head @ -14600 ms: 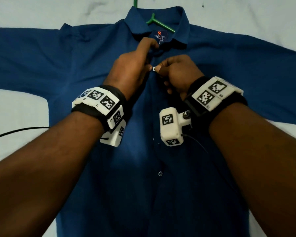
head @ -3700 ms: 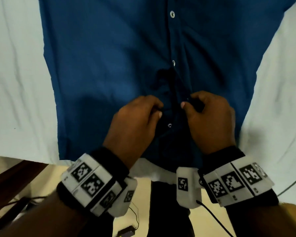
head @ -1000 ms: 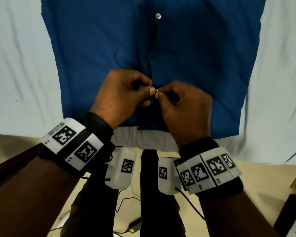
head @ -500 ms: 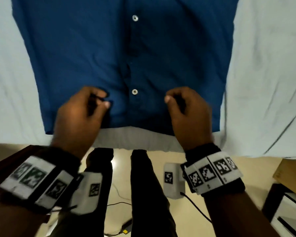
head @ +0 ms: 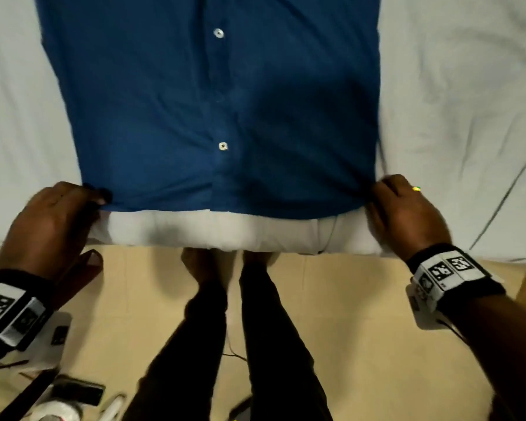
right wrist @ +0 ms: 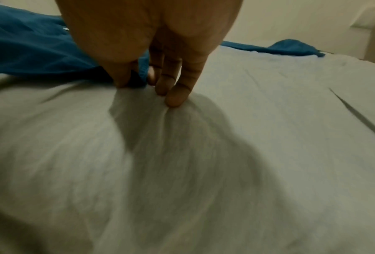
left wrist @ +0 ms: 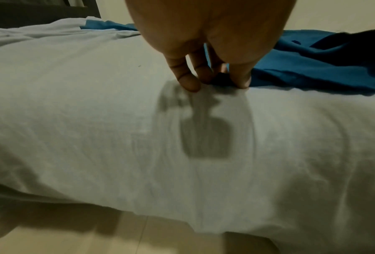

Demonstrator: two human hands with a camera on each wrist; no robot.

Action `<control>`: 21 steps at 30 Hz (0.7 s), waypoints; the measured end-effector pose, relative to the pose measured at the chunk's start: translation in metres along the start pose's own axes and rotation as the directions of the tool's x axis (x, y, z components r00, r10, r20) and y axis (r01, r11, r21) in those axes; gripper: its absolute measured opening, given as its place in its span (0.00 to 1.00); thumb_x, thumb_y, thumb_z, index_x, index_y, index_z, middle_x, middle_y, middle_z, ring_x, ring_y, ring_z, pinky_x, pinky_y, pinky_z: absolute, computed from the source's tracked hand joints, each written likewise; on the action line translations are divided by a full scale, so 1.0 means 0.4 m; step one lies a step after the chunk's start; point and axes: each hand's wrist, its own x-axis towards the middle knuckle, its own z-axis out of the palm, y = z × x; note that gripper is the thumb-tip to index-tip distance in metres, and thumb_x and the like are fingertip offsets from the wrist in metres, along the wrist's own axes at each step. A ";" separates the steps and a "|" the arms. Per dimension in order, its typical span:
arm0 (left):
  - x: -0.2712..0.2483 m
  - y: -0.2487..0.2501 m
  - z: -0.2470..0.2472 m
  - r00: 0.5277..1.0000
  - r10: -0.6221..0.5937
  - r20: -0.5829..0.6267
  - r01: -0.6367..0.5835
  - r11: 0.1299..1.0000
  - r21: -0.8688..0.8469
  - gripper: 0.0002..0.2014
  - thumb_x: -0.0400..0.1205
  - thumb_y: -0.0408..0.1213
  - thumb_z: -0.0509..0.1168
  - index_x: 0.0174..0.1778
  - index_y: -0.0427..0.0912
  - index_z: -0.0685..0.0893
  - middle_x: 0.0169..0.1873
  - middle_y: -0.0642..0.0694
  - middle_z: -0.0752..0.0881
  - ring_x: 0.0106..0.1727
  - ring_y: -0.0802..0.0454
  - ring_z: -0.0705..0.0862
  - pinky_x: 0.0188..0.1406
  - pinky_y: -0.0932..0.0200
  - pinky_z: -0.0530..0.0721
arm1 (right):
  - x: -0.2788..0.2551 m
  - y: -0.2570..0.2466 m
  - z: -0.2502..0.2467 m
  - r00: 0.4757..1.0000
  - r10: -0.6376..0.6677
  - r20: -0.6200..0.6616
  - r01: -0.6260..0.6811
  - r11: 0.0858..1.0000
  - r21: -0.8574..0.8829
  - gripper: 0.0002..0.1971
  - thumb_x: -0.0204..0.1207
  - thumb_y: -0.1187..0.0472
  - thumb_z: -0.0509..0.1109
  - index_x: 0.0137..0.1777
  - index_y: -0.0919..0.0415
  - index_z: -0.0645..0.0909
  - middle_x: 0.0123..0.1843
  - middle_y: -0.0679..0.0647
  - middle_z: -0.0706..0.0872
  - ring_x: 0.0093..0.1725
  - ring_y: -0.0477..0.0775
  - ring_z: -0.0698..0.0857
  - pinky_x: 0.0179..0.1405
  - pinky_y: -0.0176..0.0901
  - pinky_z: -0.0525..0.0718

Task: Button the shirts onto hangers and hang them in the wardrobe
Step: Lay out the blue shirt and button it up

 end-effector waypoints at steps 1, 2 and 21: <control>-0.004 -0.008 -0.010 0.999 0.018 -0.035 -0.017 0.999 0.041 0.47 0.52 0.44 0.81 0.70 0.40 0.80 0.60 0.39 0.80 0.59 0.32 0.79 0.62 0.36 0.79 | -0.004 0.007 -0.009 1.000 -0.020 -0.005 0.020 1.000 -0.024 0.10 0.82 0.57 0.65 0.55 0.62 0.80 0.57 0.65 0.79 0.42 0.75 0.83 0.30 0.59 0.82; -0.011 -0.025 -0.015 0.998 0.047 -0.043 -0.044 0.997 0.071 0.48 0.51 0.48 0.82 0.72 0.44 0.81 0.59 0.39 0.81 0.58 0.32 0.80 0.61 0.38 0.79 | -0.018 0.018 -0.022 0.998 -0.055 -0.009 0.054 0.997 -0.050 0.10 0.82 0.58 0.64 0.54 0.65 0.81 0.56 0.67 0.80 0.40 0.75 0.83 0.29 0.57 0.80; 0.047 0.292 0.193 0.950 0.278 -0.145 -0.257 0.955 0.149 0.19 0.78 0.51 0.64 0.62 0.47 0.85 0.57 0.46 0.84 0.51 0.40 0.83 0.44 0.46 0.77 | 0.057 -0.472 0.051 0.952 -0.297 -0.078 0.299 0.954 0.020 0.30 0.67 0.44 0.76 0.68 0.54 0.82 0.56 0.59 0.84 0.46 0.65 0.84 0.39 0.56 0.83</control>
